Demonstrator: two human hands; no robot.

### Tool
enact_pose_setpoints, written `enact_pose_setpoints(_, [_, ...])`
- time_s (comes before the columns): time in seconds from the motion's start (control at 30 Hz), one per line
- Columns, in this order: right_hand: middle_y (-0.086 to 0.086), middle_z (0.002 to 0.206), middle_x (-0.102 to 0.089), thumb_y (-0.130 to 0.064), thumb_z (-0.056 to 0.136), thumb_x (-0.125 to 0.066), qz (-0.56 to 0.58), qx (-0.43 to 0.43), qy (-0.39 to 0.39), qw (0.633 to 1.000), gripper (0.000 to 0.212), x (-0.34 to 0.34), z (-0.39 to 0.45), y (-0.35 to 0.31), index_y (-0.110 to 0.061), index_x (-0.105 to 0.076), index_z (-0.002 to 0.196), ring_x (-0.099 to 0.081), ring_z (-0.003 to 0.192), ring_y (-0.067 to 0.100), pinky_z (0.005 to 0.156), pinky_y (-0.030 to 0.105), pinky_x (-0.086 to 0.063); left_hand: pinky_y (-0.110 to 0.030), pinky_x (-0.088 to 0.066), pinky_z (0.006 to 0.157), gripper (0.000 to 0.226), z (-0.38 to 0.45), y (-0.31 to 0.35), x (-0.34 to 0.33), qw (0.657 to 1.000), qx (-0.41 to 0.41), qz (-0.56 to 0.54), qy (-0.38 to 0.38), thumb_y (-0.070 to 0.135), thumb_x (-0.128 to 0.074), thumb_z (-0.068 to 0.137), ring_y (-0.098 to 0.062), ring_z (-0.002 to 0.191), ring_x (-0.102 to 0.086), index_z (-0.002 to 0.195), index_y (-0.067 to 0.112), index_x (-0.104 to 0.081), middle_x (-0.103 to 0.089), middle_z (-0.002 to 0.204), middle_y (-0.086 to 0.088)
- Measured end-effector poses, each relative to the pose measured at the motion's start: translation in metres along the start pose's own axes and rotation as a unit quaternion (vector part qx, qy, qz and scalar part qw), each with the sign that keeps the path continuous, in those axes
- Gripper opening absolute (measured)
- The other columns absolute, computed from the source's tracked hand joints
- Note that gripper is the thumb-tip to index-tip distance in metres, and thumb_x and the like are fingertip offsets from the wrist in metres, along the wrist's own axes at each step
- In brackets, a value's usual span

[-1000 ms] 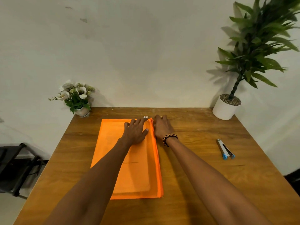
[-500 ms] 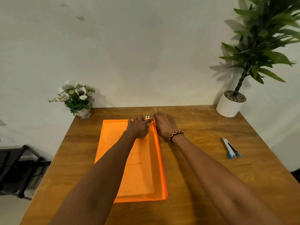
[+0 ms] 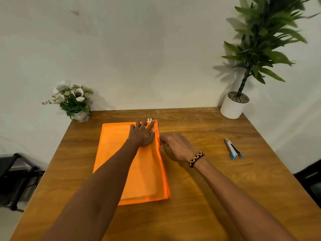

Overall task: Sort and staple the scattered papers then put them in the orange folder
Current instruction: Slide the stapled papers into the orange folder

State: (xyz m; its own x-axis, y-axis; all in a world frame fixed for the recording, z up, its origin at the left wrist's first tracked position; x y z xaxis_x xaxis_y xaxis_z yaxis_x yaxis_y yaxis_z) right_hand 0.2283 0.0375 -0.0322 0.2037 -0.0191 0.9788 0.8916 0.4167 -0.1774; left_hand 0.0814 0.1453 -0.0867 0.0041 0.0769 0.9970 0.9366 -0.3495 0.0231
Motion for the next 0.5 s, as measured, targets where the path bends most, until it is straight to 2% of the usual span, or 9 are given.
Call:
enact_pose_setpoints(0.23, [-0.001,0.087,-0.058,-0.006,0.095,-0.049,0.001,0.027,-0.027,0.999,0.015,0.009,-0.046,-0.030,-0.019,-0.054,0.090,-0.056,0.072,0.020,0.063,0.041,-0.051,-0.054,-0.025,0.111,0.064,-0.021,0.006,-0.012,0.996,0.021,-0.053,0.061,0.053,-0.011,0.104,-0.032,0.146,-0.028,0.162,0.027,-0.009,-0.026,0.165,-0.007])
enact_pose_setpoints(0.33, [0.000,0.096,-0.059,-0.010,0.096,-0.050,0.018,0.016,-0.021,0.999,0.012,0.010,-0.058,-0.034,-0.020,-0.056,0.097,-0.059,0.081,0.022,0.067,0.039,-0.051,-0.053,-0.015,0.118,0.063,-0.022,0.003,-0.011,0.993,0.015,-0.110,0.029,0.054,-0.017,0.106,-0.030,0.153,-0.016,0.162,0.028,-0.001,-0.014,0.168,-0.006])
enact_pose_setpoints(0.4, [0.001,0.100,-0.057,-0.016,0.096,-0.051,0.035,-0.005,0.000,0.999,0.008,0.007,-0.061,-0.032,-0.021,-0.056,0.100,-0.060,0.086,0.025,0.067,0.038,-0.049,-0.052,-0.007,0.123,0.064,-0.030,0.002,-0.012,0.988,-0.020,-0.152,0.013,0.056,-0.016,0.105,-0.028,0.156,-0.006,0.162,0.030,0.000,-0.006,0.170,-0.005])
enact_pose_setpoints(0.5, [0.002,0.106,-0.053,-0.019,0.098,-0.054,0.023,0.000,0.007,1.000,0.007,-0.003,-0.060,-0.034,-0.019,-0.058,0.104,-0.061,0.093,0.029,0.069,0.042,-0.052,-0.051,-0.005,0.124,0.066,-0.057,0.007,-0.016,0.984,-0.098,-0.137,0.063,0.062,-0.017,0.102,-0.025,0.157,-0.005,0.160,0.032,-0.019,-0.008,0.170,-0.005])
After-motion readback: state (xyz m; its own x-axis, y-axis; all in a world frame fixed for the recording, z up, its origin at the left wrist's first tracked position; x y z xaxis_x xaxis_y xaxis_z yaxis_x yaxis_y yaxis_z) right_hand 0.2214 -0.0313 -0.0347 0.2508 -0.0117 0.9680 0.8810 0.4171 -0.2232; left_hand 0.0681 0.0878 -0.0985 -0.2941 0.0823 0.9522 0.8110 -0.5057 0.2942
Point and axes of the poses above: each hand's wrist, its own z-axis towards the middle knuckle, its own x-axis out of the back of the hand, y = z × x, the point moved 4 cm from there along z, towards the middle knuckle
